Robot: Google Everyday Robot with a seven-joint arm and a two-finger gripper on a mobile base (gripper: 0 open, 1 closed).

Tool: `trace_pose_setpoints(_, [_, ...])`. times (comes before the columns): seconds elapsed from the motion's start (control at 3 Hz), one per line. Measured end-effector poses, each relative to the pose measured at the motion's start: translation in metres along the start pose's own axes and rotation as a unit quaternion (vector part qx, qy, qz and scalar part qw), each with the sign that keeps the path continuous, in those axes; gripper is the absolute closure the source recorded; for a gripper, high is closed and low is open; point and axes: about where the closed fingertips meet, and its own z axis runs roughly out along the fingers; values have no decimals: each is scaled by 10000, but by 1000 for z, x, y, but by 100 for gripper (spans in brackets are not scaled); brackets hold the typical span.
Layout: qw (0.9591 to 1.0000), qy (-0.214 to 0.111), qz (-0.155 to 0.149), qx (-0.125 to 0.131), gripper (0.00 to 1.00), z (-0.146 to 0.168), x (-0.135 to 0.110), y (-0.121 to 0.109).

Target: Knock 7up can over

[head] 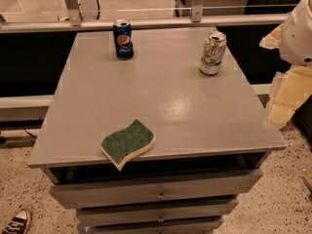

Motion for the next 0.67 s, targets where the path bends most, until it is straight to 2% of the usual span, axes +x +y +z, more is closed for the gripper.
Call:
trace_pose_setpoints(0.33, [10000,0,0,1,0,0,0,0])
trace_pose_setpoints(0.67, [9998,-83,54,170,0,7,3,-16])
